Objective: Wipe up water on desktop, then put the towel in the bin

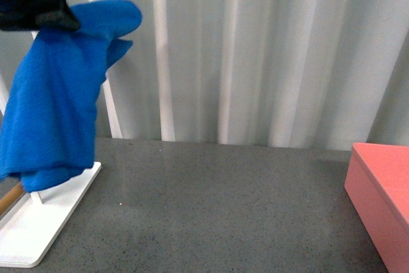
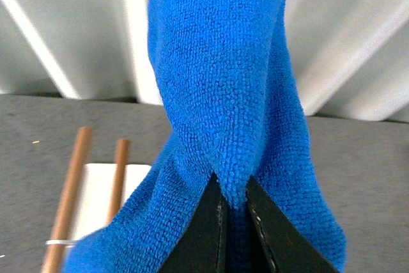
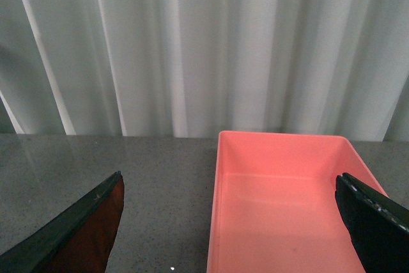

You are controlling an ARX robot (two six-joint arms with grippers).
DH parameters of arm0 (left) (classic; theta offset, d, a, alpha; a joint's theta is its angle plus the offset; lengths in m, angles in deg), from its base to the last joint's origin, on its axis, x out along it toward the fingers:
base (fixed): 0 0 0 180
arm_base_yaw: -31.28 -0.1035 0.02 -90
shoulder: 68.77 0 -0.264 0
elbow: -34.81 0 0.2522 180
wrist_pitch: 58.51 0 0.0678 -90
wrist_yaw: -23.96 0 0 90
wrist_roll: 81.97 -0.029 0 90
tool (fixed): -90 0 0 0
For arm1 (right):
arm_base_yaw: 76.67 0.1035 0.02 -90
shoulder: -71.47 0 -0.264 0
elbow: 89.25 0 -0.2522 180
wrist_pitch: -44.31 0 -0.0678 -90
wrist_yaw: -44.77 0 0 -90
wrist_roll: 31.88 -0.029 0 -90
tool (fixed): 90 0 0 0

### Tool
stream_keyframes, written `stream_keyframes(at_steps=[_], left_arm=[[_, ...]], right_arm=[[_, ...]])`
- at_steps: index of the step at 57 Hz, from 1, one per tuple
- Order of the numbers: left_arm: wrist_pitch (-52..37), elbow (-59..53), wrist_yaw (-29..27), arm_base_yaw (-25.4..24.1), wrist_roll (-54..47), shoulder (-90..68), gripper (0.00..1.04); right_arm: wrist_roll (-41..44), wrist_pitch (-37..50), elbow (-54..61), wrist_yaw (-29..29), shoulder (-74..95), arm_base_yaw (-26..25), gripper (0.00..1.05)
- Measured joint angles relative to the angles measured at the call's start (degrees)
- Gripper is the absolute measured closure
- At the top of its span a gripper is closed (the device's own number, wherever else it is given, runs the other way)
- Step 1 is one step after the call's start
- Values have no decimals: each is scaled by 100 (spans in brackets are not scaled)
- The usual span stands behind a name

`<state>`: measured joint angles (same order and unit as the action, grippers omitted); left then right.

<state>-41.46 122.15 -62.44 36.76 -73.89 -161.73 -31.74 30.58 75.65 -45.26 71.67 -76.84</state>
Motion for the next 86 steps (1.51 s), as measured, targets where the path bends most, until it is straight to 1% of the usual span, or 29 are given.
stream_keyframes(at_steps=[4, 10, 11, 16, 23, 28, 34, 36, 38, 41, 44, 51, 56, 59, 61, 65, 74, 80, 86], left_arm=[[-74, -77, 411, 282, 348, 284, 101], [-437, -404, 979, 892, 820, 586, 101], [-470, -433, 1016, 955, 876, 601, 101], [-905, -730, 1167, 1602, 1202, 590, 101], [-1331, -898, 1095, 2107, 1311, 402, 101], [-1353, -898, 1032, 2249, 1327, 304, 101], [-1353, -901, 986, 2253, 1329, 286, 101], [-1353, -901, 988, 2249, 1329, 286, 101], [-1353, -901, 975, 2240, 1331, 286, 101], [-1355, -901, 962, 2238, 1338, 286, 101], [-1357, -901, 964, 2238, 1342, 286, 101], [-1357, -901, 962, 2236, 1346, 284, 101], [-1360, -901, 964, 2238, 1346, 284, 101], [-1360, -901, 973, 2243, 1346, 284, 101], [-1360, -901, 981, 2245, 1346, 284, 101], [-1360, -901, 979, 2243, 1349, 284, 101], [-1360, -901, 968, 2240, 1349, 284, 101], [-1360, -901, 966, 2240, 1349, 282, 101], [-1360, -901, 968, 2240, 1349, 282, 101]], right_arm=[[0, 0, 0, -2, 0, 0, 7], [0, 0, 0, -2, 0, 0, 7], [0, 0, 0, -2, 0, 0, 7], [0, 0, 0, -2, 0, 0, 7], [0, 0, 0, 0, 0, 0, 7], [0, 0, 0, -2, 0, 0, 7], [11, -70, -20, -61, 44, -11, 7], [81, -658, -240, -422, 326, -118, 7], [133, -1047, -422, -656, 719, -190, 7], [212, -1023, -553, -907, 1399, -243, 7], [256, -627, -610, -1075, 2033, -236, 7], [195, 614, -837, -1639, 3462, -85, 7], [144, 1589, -1067, -1727, 4500, 144, 7], [63, 1956, -1169, -1897, 4979, 282, 7], [-39, 2343, -1274, -2133, 5362, 437, 7], [-151, 2828, -1414, -2304, 5840, 669, 7], [-236, 3654, -1676, -2411, 6677, 1215, 7], [-280, 3991, -1897, -2332, 7184, 1631, 7], [-354, 4277, -2188, -2315, 7656, 1858, 7]])
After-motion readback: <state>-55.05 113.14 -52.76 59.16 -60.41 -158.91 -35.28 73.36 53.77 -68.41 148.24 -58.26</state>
